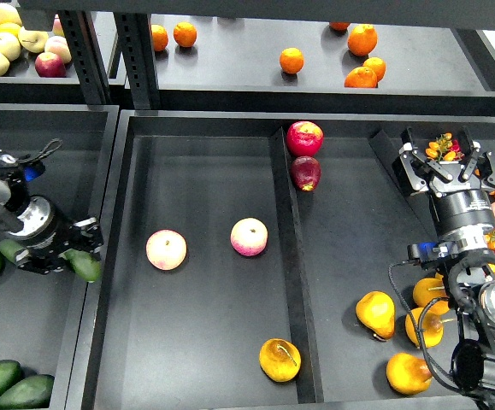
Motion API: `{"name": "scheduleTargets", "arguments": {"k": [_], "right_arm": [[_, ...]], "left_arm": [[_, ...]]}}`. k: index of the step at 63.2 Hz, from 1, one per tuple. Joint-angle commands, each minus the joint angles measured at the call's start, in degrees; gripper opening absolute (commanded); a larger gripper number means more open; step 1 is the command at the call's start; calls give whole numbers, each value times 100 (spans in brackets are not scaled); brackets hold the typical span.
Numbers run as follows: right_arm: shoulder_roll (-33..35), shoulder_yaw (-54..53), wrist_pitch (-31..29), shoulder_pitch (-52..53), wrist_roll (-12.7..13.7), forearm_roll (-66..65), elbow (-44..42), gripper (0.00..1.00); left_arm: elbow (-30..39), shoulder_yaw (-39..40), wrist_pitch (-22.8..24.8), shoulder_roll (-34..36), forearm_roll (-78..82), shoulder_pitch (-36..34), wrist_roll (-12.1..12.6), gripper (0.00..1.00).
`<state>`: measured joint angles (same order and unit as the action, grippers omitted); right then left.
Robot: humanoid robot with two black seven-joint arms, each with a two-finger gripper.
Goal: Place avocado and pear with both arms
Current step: 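Carry the avocado with the left gripper into the bin of green avocados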
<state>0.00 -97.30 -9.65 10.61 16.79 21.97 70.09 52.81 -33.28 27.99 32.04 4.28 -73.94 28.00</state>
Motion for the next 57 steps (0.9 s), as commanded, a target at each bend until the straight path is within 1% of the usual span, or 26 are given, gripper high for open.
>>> {"name": "scheduleTargets", "arguments": {"k": [1,13,31,45,57], "right_arm": [[0,9,-2,-24,0,0,22,100],[0,9,-2,-42,0,0,66,100],[0,9,-2,-59,0,9,101,100],[0,53,-2,-77,0,9,93,100],[0,97,-11,-68,0,0,101,100]], "left_arm": [[1,32,1,-4,38,152,0,26],[-34,49,1,13,204,485,0,26],[-148,76,1,4,389,706,0,27],[-297,76,1,-92,416,881,0,30],[-359,76,1,-119,425,899,0,34]]}}
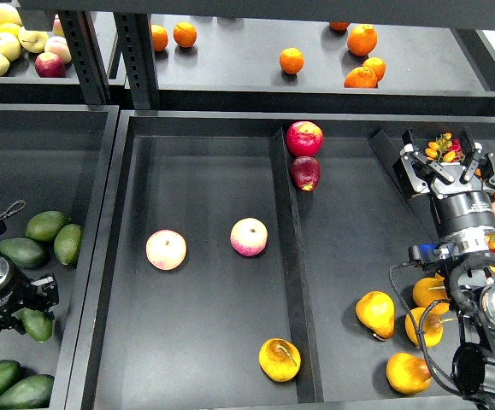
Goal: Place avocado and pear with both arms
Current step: 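Carry the avocado with the left gripper into the bin of green avocados, then open the left gripper to release the avocado among the avocados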
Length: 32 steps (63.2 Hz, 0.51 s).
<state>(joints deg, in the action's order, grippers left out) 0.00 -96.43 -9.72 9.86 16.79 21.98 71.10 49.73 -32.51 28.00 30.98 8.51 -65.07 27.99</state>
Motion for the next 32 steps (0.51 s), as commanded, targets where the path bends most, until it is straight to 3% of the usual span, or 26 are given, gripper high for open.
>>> {"name": "scheduleTargets", "arguments": {"k": [1,14,32], "right_arm": [[0,10,-4,8,0,0,0,100],[0,10,-4,-1,0,8,0,100],[0,19,-4,-1,0,8,-9,100]], "left_arm": [[-69,-1,0,-22,1,12,1,35],[-122,-9,0,-57,221,47,1,51],[-122,-9,0,-49,256,56,1,59]]}}
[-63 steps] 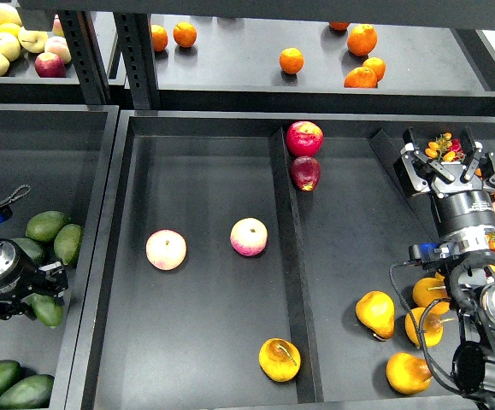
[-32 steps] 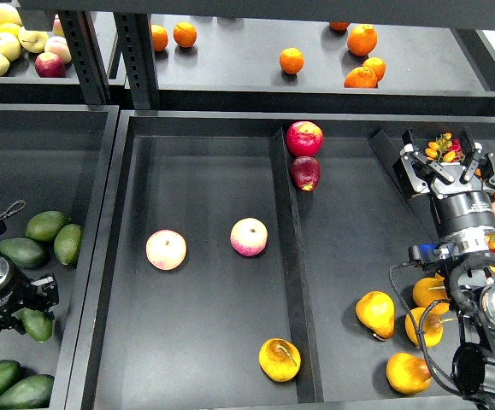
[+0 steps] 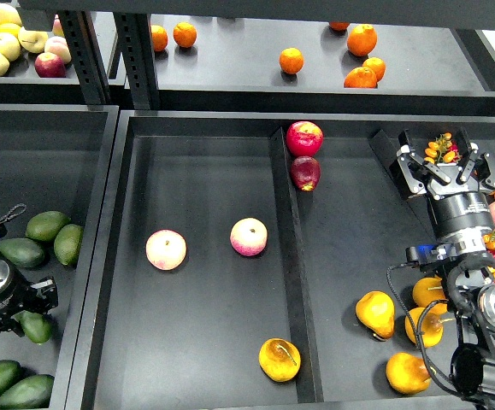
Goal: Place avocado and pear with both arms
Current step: 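Open the left gripper to release the avocado among the avocados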
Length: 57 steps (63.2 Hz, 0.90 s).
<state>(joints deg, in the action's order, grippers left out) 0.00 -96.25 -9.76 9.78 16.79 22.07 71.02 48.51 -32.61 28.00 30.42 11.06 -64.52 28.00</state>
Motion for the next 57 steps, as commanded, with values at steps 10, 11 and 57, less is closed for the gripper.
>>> {"name": "scheduleTargets", "arguments": {"k": [10,11,57], "right_arm": [[0,10,0,6,0,0,0,100],[0,10,0,6,0,0,0,100],[0,379,0,-292,53,0,-53,100]], "left_arm": [[0,0,0,7,177,-26,0,69],[0,0,0,7,186,-26,0,69],[-386,2452,0,666,-1071,-140,0,99]]}}
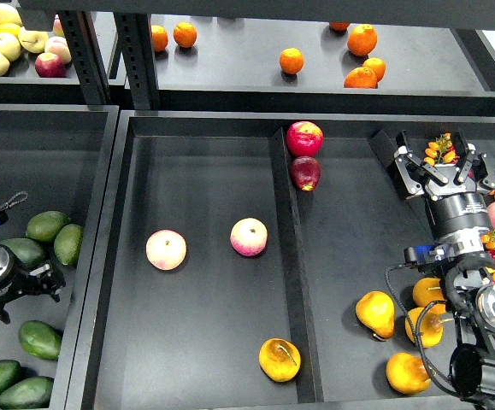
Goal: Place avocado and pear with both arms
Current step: 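Open the left gripper to release the avocado among the avocados, then raise the left gripper away and bring the right gripper over the tray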
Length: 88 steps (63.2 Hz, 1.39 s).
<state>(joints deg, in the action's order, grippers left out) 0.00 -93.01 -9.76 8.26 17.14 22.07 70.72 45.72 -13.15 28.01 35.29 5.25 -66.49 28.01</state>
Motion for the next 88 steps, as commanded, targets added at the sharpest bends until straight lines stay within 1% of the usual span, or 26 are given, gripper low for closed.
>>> {"name": "scheduleTargets", "arguments": {"k": [1,6,9,13,14,23,24,30,38,44,46,48,54,57,61,62,63,69,75,82,88], "right_arm": [[0,63,0,-149,27,-1,-23,100],[0,213,-8,-220,167,-1,-23,100],[0,309,-8,-255,255,-1,-14,100],[0,406,-8,-290,308,-1,-14,100],[0,493,-17,-333,343,-1,-14,100],[0,748,-9,-501,510,17,21,100],[17,775,-17,-509,519,17,21,100],[342,1004,-17,-545,624,26,48,100],[958,1364,-17,-545,738,26,74,100],[1484,1697,-35,-545,844,35,118,100],[1573,1759,-52,-545,879,26,118,100],[1783,1943,-105,-545,958,26,118,100],[2240,2391,-228,-501,1081,26,135,100],[2495,2646,-272,-457,1086,26,170,100],[2715,2884,-298,-369,1086,26,171,100],[2812,2980,-307,-317,1086,26,179,100],[3013,3225,-316,-177,1086,26,179,100],[3339,3683,-439,61,1086,17,179,100],[3691,4132,-527,404,1086,17,171,100],[4086,4764,-536,852,1086,17,171,100],[4245,5257,-536,1230,1086,17,171,100]], "left_arm": [[-116,542,-1,189,-533,65,-1,99],[-142,902,-1,303,-850,101,-1,99],[-116,1244,-1,365,-1060,241,-1,99],[-81,1674,-1,382,-1193,452,-1,99],[-37,2241,-1,382,-1245,705,-1,99],[104,3563,-1,268,-1289,1409,-1,99],[121,3609,-1,260,-1289,1445,-1,99],[332,4294,-1,145,-1289,1937,-1,99],[657,5322,-1,-57,-1289,2702,-1,99],[868,6349,-1,-434,-1289,3430,-1,99],[912,6518,-1,-514,-1289,3563,-1,99],[1018,6895,-1,-724,-1289,3861,-1,99],[1272,7703,-1,-1181,-1289,4432,-1,99],[1369,8064,-1,-1488,-1289,4688,-1,99],[1457,8355,-1,-1797,-1289,4890,-1,99],[1492,8486,-1,-1919,-1298,4978,-1,99],[1632,8783,-1,-2190,-1298,5196,-1,99],[2028,9163,-1,-2675,-1298,5646,-1,99],[2336,9322,-1,-3053,-1298,6032,-1,99],[2494,9462,-1,-3492,-1289,6323,-1,99],[2591,9621,-1,-3529,-1289,6517,-1,99]]}}
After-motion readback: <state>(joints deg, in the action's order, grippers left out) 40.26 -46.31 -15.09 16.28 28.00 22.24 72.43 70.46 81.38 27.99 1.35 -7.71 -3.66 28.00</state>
